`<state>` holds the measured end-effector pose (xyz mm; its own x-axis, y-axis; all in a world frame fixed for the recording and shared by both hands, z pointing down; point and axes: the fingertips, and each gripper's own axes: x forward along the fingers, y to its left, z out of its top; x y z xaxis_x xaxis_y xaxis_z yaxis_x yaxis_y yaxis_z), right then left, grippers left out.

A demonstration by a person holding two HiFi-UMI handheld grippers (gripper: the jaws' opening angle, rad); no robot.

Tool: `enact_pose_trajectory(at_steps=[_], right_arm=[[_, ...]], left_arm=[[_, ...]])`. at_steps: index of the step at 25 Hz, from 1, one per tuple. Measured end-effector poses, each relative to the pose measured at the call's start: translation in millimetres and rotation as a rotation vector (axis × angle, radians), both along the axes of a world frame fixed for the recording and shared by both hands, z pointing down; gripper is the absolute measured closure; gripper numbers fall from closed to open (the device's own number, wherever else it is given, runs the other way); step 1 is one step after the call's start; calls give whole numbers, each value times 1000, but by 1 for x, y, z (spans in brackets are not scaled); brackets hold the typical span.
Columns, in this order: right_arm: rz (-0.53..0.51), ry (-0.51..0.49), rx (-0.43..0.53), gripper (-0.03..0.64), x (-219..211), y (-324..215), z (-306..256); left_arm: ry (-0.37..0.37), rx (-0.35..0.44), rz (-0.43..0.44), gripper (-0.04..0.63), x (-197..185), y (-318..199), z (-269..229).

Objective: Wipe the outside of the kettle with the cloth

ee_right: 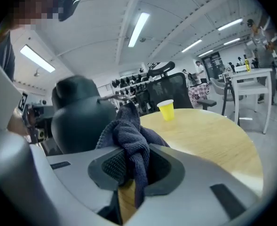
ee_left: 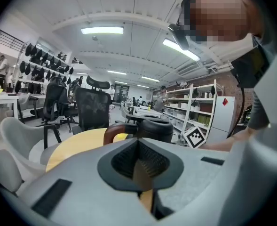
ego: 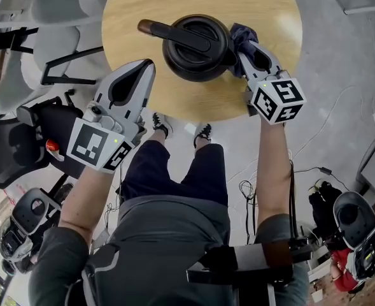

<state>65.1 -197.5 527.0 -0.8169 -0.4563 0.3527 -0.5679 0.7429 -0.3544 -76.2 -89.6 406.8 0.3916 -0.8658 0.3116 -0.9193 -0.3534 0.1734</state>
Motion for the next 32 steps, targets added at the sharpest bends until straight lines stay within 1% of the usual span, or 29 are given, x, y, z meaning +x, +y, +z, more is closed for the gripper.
enact_pose_trajectory(at_steps=[3,8,10,13,16,18,21,23,25,28,32], right_arm=[[43,-82,9,520,-1,-1,-40],[92,-121,63,520,-15,-1,-98],[93,-152,77,520,-24,1,-119],[72,-160,87,520,-29,0,-132],[44,-175,63,520,-34,-8,-122],[39,-216,36,520,-37,-12,-112],[33,-293,-2,520,-36,-18,-99],[30,-316,-20,520,-33,-25,-88],[24,-306,-40,520,-31,-32,-73],[-12,-257,-67,520,-35,-34,-46],[-36,-222,-98,520,-40,-36,-19]], left_arm=[[18,2,16,586,-10,4,-8],[52,16,91,586,-25,13,-26],[63,24,124,586,-30,16,-35],[77,38,170,586,-25,14,-45],[65,52,191,586,-22,6,-40],[60,47,170,586,-22,-1,-30],[68,24,97,586,-20,-4,-17],[66,9,62,586,-17,-5,-9],[60,-7,36,586,-14,-6,-1],[57,-26,-1,586,-13,-7,11],[47,-31,-21,586,-9,-8,18]])
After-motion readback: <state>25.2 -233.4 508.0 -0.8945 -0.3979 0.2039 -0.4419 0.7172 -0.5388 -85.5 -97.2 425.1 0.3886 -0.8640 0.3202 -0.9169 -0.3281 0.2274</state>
